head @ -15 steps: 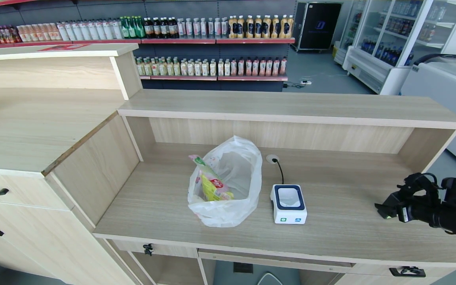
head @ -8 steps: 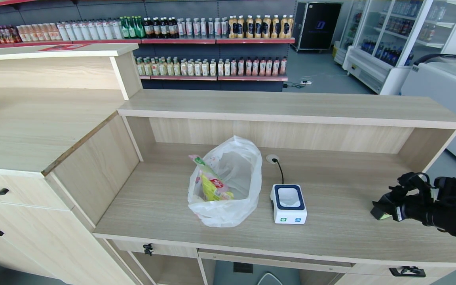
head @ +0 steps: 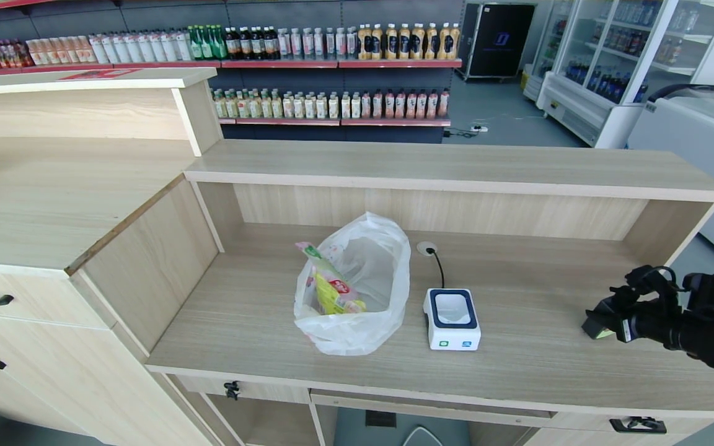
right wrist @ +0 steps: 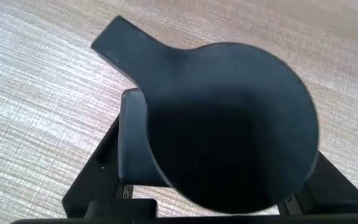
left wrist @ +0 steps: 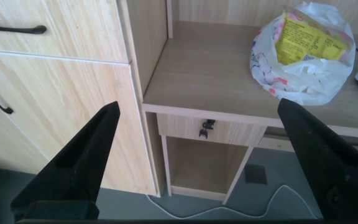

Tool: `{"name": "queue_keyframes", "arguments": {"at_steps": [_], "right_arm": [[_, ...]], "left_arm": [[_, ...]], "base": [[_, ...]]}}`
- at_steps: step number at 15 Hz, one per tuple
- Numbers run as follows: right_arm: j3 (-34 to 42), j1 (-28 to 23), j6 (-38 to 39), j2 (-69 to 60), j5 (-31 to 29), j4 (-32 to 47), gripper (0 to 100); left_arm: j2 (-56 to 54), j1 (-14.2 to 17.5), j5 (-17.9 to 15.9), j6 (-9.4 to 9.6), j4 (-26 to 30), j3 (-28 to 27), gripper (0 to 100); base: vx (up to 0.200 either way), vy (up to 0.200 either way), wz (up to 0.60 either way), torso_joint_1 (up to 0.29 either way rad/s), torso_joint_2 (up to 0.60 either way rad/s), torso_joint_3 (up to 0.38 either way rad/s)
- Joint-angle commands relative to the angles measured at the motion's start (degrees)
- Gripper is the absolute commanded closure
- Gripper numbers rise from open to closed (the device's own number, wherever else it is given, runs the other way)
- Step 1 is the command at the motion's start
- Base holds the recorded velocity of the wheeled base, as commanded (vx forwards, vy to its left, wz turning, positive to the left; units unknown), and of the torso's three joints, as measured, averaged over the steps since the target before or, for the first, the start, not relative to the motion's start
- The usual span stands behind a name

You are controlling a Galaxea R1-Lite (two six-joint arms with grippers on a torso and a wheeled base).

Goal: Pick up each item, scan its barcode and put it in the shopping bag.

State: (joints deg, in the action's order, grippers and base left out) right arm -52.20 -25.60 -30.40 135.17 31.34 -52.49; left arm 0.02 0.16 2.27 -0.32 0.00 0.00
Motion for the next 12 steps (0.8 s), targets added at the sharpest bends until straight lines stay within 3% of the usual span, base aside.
{"name": "queue_keyframes", "arguments": {"at_steps": [1, 3, 6, 8, 12], "right_arm": [[1.75, 0.02, 0.08, -4.30, 1.00, -0.24, 100], [6.32, 0.46, -0.01, -13.53, 6.10, 0.46, 100], [11.07, 5.65, -0.53, -32.16, 13.75, -2.26, 100], [12.56, 13.12, -2.64, -41.21, 17.35, -10.79, 100], [11.51, 23.58, -28.75, -42.97, 21.48, -19.05, 100]], "left_arm": [[-0.02, 0.02, 0.02, -0.03, 0.00, 0.00, 0], [-0.02, 0.02, 0.02, -0.03, 0.00, 0.00, 0], [-0.02, 0.02, 0.02, -0.03, 0.00, 0.00, 0], [-0.02, 0.02, 0.02, -0.03, 0.00, 0.00, 0], [-0.02, 0.02, 0.02, -0.03, 0.00, 0.00, 0]], "base": [[0.000, 0.000, 0.00, 0.000, 0.00, 0.000], [0.000, 0.000, 0.00, 0.000, 0.00, 0.000], [0.000, 0.000, 0.00, 0.000, 0.00, 0.000], [0.000, 0.000, 0.00, 0.000, 0.00, 0.000], [0.000, 0.000, 0.00, 0.000, 0.00, 0.000]]}}
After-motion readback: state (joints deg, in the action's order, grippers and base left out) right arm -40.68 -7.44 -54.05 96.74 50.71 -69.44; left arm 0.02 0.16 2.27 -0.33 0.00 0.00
